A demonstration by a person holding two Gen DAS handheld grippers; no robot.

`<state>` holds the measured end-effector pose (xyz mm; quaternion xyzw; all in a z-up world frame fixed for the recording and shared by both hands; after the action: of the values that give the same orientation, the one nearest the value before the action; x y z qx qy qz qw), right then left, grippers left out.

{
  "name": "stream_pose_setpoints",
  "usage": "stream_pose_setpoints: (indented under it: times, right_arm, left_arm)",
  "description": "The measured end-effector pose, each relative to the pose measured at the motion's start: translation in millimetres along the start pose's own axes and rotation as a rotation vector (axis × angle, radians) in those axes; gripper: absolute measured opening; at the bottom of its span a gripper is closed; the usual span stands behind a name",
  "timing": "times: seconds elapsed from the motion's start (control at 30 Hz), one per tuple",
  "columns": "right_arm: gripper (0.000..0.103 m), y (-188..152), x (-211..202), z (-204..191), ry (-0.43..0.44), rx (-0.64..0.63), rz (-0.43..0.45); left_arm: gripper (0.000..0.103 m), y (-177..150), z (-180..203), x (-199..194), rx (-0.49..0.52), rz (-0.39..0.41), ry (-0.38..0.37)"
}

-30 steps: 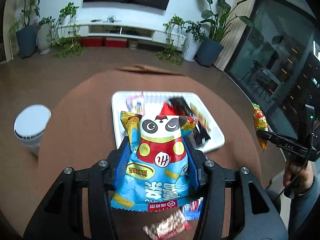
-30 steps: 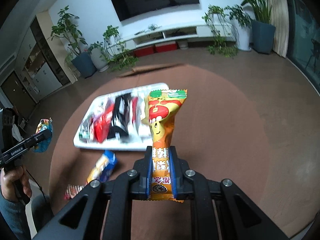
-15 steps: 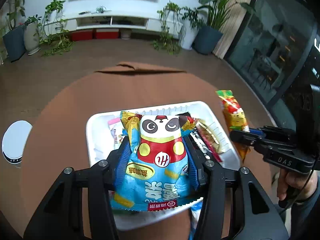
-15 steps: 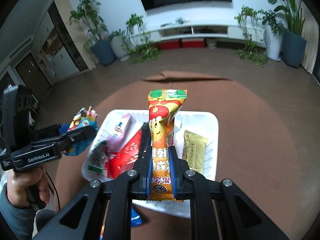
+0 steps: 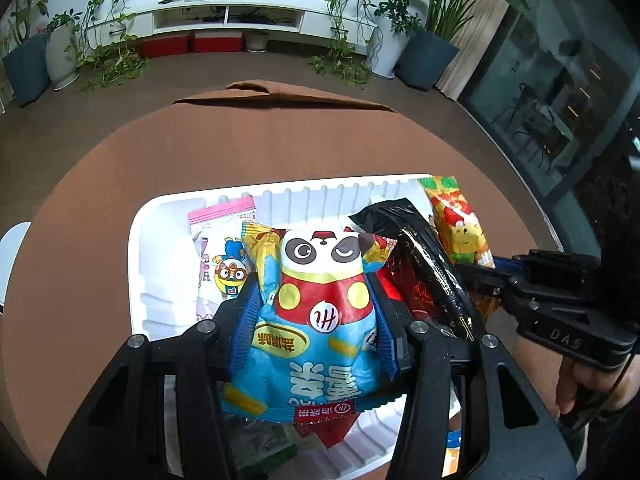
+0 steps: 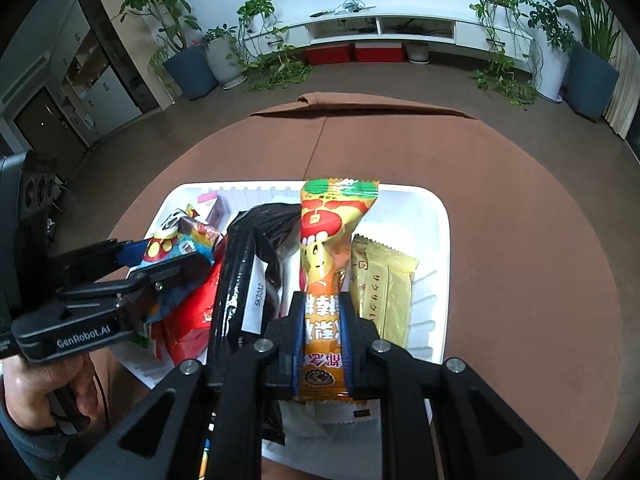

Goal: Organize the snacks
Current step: 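Carry the panda bag and orange bar into the white tray with both tools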

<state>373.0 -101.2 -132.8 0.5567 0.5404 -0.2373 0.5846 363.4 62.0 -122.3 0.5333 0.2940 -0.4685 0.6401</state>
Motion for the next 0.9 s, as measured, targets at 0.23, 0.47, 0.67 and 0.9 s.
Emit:
stream_pose_setpoints:
  times: [0.23,0.47,0.67,0.9]
  right_arm:
    - [0.017,-5,5,-3,-0.022,-0.020,-0.003]
    - [0.019,-8,13,1,0.012,-0.002,-0.001]
    - [0.026,-8,13,-5,0.006,-0.036,-0.013]
    - [0.029,-8,7,-4,0.008,-0.027,0.005]
  left_arm:
    - [0.048,13,5,24,0.005,-0.015,0.008]
    - [0.050,9,8,46,0.001,-0.018,0.013]
    - [0.055,11,6,56,-0.015,-0.025,0.001]
    - [0.059,12,8,46,-0.010,-0.006,0.002]
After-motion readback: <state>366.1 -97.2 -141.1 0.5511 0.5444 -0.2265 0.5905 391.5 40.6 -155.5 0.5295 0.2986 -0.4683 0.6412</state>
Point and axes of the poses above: each gripper's, at about its wrist camera, not at the fingertips, and x roughly the way its jaws point, z to its right, y to its top, the point moved 7 cm from there along x, roughly the way its jaws point, and after that the axes turned 9 degrees about -z, right-handed, at the moved point
